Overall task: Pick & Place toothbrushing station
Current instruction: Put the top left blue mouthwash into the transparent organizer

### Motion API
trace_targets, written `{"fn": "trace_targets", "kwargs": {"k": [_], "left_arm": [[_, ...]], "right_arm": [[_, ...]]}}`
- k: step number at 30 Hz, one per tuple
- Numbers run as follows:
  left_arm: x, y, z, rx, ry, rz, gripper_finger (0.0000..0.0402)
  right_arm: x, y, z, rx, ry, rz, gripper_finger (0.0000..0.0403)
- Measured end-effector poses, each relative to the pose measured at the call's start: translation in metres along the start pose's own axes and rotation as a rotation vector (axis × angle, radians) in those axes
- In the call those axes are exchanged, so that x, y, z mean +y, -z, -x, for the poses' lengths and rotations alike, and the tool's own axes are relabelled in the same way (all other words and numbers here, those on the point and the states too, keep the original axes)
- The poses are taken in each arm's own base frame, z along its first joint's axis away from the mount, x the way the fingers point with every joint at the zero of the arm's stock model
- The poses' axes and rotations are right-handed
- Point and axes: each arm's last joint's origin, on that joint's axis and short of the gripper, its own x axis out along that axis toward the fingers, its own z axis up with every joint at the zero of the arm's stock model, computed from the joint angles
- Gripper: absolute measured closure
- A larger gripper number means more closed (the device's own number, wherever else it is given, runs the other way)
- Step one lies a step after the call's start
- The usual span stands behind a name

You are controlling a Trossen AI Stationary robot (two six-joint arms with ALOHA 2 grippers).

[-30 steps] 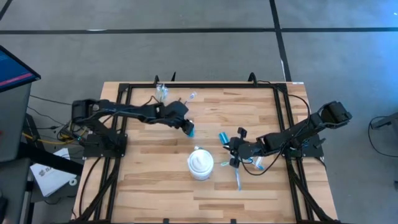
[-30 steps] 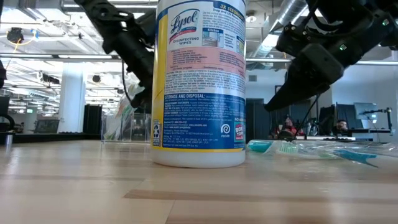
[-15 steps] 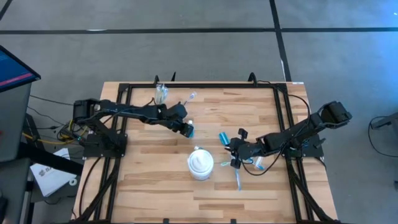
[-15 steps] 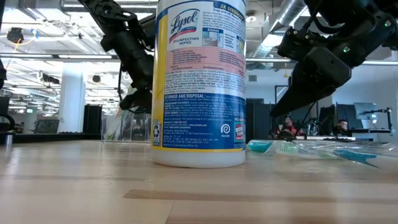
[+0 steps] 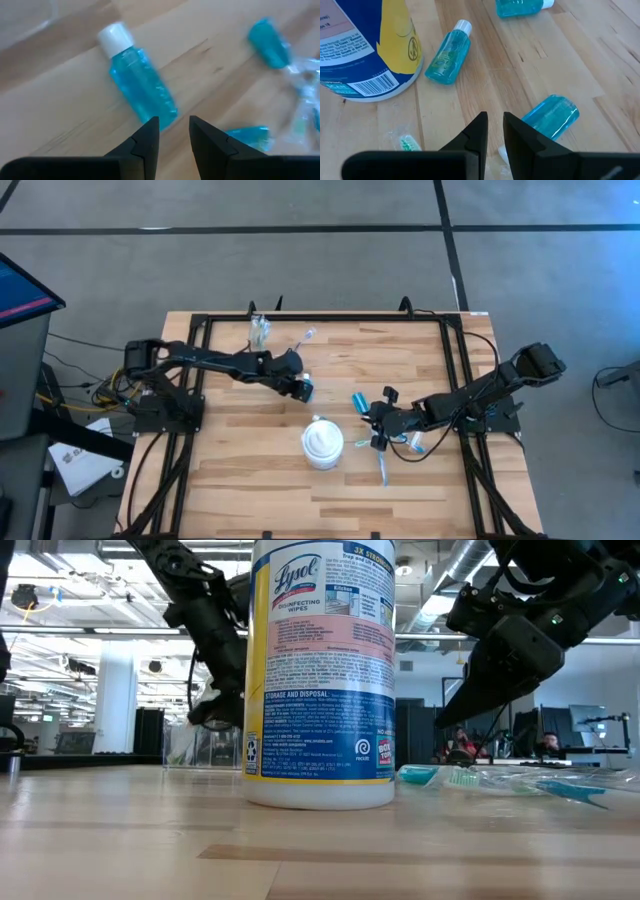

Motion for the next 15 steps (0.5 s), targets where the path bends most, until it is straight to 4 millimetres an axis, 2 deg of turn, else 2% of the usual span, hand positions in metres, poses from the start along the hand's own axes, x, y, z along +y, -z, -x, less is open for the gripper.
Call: {"fn": "trace_targets", "kwargs": {"k": [4, 7, 11, 15], "left_arm": [[0.006, 0.004, -0.016, 0.041, -0.039, 0.034, 0.0300], [0.007, 0.004, -0.021, 0.045, -0.046, 0.036, 0.0300], [0.007, 0.004, -0.022, 0.039, -0.037, 0.034, 0.0300], [0.002, 0.000, -0.013, 0.008, 0.003, 0.029, 0.0300]], "right_arm": [[0.000, 0.000, 0.000, -0.002, -0.001, -0.001, 0.0351], [0.000, 0.000, 0.000, -0.001, -0.001, -0.004, 0.0351], [0.000, 0.000, 0.000, 0.000, 0.000, -0.004, 0.0351], [0.000, 0.000, 0.000, 0.000, -0.001, -0.005, 0.0351]]}}
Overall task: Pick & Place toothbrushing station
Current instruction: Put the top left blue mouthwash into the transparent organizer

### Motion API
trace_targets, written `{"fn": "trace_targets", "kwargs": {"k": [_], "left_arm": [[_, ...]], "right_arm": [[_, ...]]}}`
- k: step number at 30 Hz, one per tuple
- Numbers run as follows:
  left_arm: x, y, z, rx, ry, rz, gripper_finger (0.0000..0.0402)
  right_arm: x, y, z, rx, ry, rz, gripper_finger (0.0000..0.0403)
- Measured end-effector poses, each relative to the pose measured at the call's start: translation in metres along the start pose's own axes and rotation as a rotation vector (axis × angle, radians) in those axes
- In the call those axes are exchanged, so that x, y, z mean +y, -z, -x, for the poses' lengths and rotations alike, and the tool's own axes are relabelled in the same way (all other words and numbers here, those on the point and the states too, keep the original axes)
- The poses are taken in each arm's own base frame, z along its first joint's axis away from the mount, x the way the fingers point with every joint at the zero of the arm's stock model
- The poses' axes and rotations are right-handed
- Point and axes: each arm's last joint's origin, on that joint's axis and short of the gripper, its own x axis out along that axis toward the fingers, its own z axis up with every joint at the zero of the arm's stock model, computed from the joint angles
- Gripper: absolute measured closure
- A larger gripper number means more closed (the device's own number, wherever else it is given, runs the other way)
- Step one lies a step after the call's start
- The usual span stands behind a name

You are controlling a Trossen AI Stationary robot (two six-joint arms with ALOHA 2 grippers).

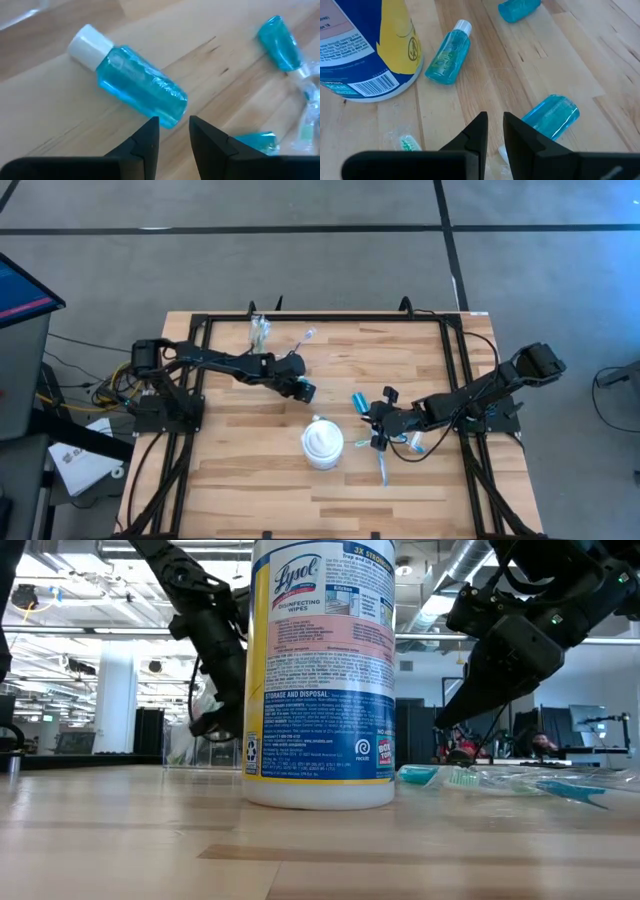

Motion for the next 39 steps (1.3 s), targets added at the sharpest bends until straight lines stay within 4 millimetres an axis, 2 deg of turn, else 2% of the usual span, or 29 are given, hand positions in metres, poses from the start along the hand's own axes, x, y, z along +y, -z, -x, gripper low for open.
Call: {"fn": "trace_targets", "kwargs": {"k": [5, 14, 19, 22, 26, 33, 39], "left_arm": [[-0.002, -0.002, 0.001, -0.022, 0.023, -0.002, 0.0292], [-0.001, -0.002, 0.000, -0.034, 0.008, -0.029, 0.0209], [-0.002, -0.003, 0.003, -0.042, 0.016, -0.072, 0.0185], [-0.003, -0.003, 0.003, -0.025, 0.031, -0.157, 0.0182], [-0.005, 0.000, 0.003, 0.033, 0.102, -0.399, 0.0185], [-0.009, 0.000, 0.010, 0.014, 0.137, -0.577, 0.0199], [-0.013, -0.001, 0.028, -0.034, 0.124, -0.637, 0.0210]], "right_arm": [[0.000, 0.000, 0.000, -0.001, 0.000, -0.003, 0.0351], [0.000, 0.000, 0.000, 0.000, 0.000, -0.002, 0.0351], [0.000, 0.000, 0.000, 0.000, 0.000, -0.002, 0.0351], [0.000, 0.000, 0.000, 0.000, 0.000, -0.002, 0.0351], [0.000, 0.000, 0.000, 0.000, 0.000, -0.002, 0.0351], [0.000, 0.000, 0.000, 0.000, 0.001, -0.003, 0.0351], [0.000, -0.001, 0.000, -0.005, -0.001, -0.005, 0.0351]]}}
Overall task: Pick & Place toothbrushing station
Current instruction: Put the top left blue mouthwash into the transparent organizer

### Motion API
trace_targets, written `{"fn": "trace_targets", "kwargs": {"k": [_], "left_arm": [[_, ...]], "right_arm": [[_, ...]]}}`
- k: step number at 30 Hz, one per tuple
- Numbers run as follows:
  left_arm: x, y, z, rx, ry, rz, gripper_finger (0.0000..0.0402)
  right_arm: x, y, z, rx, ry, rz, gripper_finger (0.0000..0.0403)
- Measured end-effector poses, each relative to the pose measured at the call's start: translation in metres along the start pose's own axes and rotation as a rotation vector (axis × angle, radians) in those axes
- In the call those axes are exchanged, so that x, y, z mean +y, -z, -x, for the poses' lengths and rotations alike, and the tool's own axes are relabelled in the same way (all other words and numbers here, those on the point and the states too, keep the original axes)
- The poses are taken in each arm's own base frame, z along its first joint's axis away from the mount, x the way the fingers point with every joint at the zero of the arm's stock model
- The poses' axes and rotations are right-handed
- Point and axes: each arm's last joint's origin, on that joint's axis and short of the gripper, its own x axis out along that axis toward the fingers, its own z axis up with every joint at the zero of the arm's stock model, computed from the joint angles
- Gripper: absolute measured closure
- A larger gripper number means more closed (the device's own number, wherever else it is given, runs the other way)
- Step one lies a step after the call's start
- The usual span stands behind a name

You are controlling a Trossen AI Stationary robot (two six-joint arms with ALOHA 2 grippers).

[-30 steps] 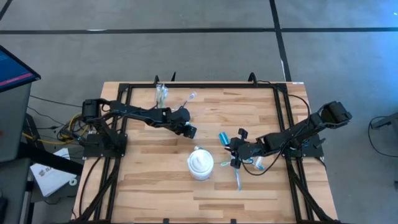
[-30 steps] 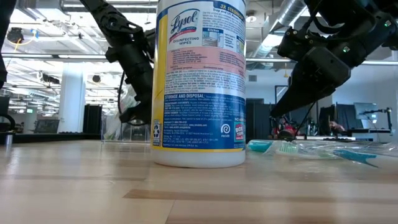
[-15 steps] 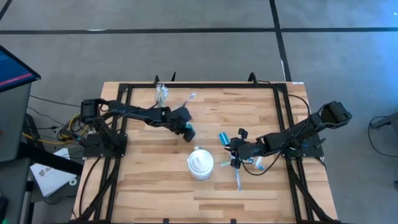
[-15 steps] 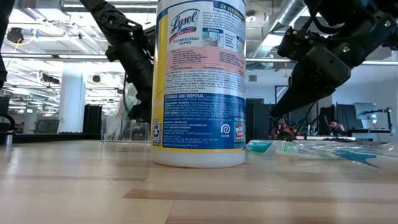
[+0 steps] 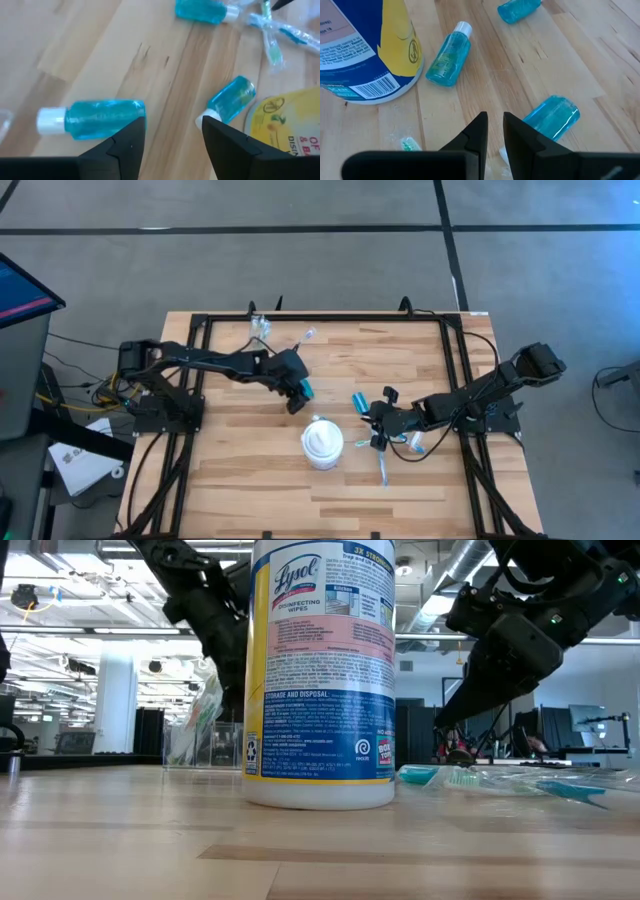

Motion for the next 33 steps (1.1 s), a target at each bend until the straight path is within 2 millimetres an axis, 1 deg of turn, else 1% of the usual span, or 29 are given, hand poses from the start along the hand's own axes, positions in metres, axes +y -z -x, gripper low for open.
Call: {"fn": "trace_targets", "kwargs": {"k": [3, 5, 7, 9, 14, 16, 20, 23, 26, 33], "left_arm": [[-0.004, -0.002, 0.009, -0.020, 0.003, -0.097, 0.0216], [-0.005, -0.003, 0.014, -0.033, 0.008, -0.091, 0.0219], [-0.006, -0.004, 0.018, -0.046, 0.012, -0.046, 0.0222], [-0.005, -0.003, 0.018, -0.057, -0.006, 0.058, 0.0224], [0.007, 0.013, 0.012, -0.029, -0.073, 0.468, 0.0229], [0.013, 0.016, 0.010, -0.024, -0.087, 0.590, 0.0229], [0.021, 0.018, 0.009, -0.055, -0.088, 0.706, 0.0225], [0.023, 0.021, 0.005, -0.047, -0.084, 0.782, 0.0219], [0.026, 0.017, 0.004, -0.069, -0.066, 0.840, 0.0214], [0.035, 0.022, -0.016, -0.050, -0.100, 0.922, 0.0204]], "right_arm": [[0.000, 0.000, 0.000, 0.000, 0.000, -0.006, 0.0351], [0.000, 0.000, 0.000, 0.000, 0.000, -0.007, 0.0351], [0.000, 0.000, 0.000, -0.001, -0.001, -0.008, 0.0351], [0.000, 0.000, 0.000, -0.002, -0.001, -0.009, 0.0351], [0.000, 0.000, 0.000, -0.002, -0.001, -0.009, 0.0351], [0.000, 0.000, 0.000, -0.002, -0.001, -0.009, 0.0351], [0.000, 0.000, 0.000, -0.002, -0.001, -0.009, 0.0351], [0.000, 0.000, 0.000, -0.002, -0.001, -0.009, 0.0351], [0.000, 0.000, 0.000, -0.002, -0.002, -0.009, 0.0351], [0.000, 0.000, 0.000, -0.002, -0.002, -0.009, 0.0351]]}}
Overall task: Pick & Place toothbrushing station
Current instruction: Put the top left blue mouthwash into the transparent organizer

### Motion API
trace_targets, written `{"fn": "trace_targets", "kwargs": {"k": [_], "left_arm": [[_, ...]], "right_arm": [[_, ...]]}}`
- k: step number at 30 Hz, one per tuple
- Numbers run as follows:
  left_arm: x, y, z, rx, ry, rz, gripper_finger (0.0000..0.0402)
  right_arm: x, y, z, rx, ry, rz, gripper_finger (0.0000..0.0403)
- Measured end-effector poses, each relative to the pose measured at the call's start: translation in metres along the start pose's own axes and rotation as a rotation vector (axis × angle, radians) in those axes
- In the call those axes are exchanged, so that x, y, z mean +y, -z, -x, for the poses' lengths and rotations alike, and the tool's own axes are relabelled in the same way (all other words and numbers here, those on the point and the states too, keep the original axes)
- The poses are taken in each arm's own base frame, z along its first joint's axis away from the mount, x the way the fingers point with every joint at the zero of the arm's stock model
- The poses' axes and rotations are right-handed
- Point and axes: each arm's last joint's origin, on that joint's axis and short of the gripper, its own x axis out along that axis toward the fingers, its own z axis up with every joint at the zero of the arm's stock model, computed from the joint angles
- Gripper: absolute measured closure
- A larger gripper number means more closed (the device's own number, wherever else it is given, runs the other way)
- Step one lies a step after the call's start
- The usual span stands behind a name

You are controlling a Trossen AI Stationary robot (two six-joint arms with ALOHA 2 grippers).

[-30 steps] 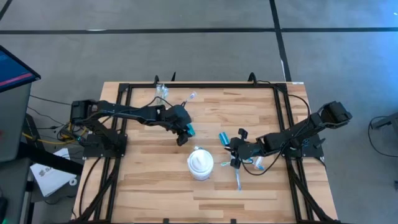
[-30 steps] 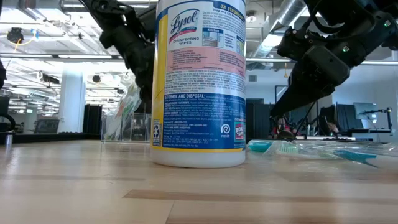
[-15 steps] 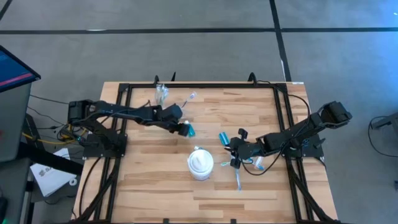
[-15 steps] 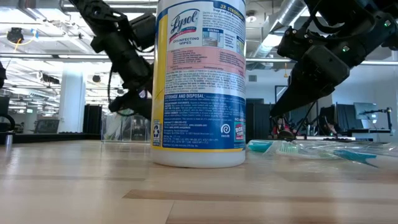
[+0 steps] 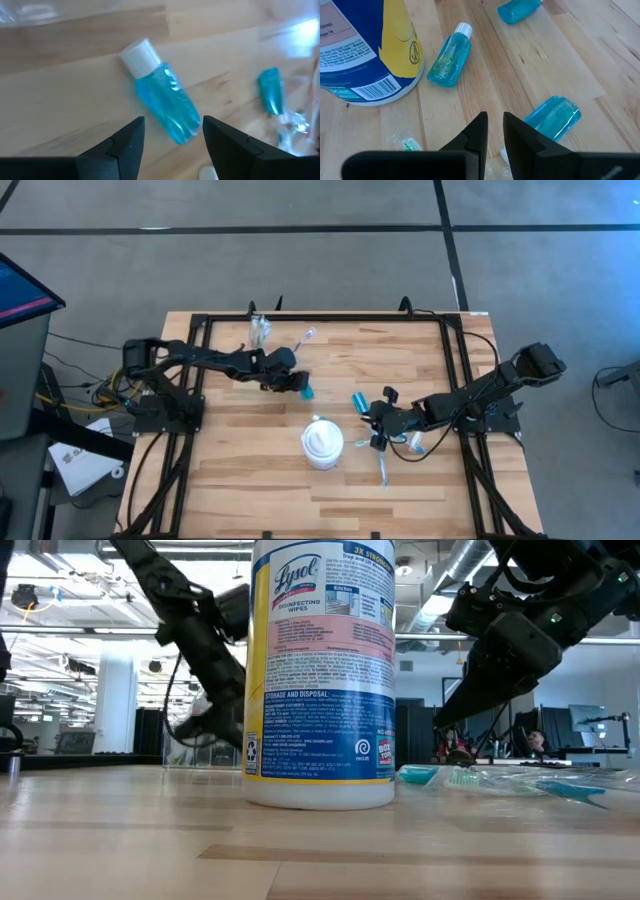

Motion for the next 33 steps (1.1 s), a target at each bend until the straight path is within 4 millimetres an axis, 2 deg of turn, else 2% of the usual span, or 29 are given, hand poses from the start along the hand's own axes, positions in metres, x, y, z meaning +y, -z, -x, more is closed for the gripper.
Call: {"fn": "trace_targets", "kwargs": {"k": [10, 22, 26, 33], "left_arm": [[0.006, -0.007, -0.014, -0.008, -0.003, 0.038, 0.0202], [0.012, -0.009, -0.043, -0.028, 0.011, 0.041, 0.0204], [0.014, -0.008, -0.045, -0.024, -0.002, 0.022, 0.0231], [0.015, -0.006, -0.045, -0.006, -0.011, -0.032, 0.0322]], "right_arm": [[0.000, 0.000, 0.000, -0.002, -0.002, -0.001, 0.0351], [0.000, -0.001, 0.000, -0.006, -0.004, -0.003, 0.0351], [0.000, -0.001, 0.000, -0.006, -0.004, -0.003, 0.0351], [0.000, -0.001, 0.000, -0.006, -0.004, -0.003, 0.0351]]}}
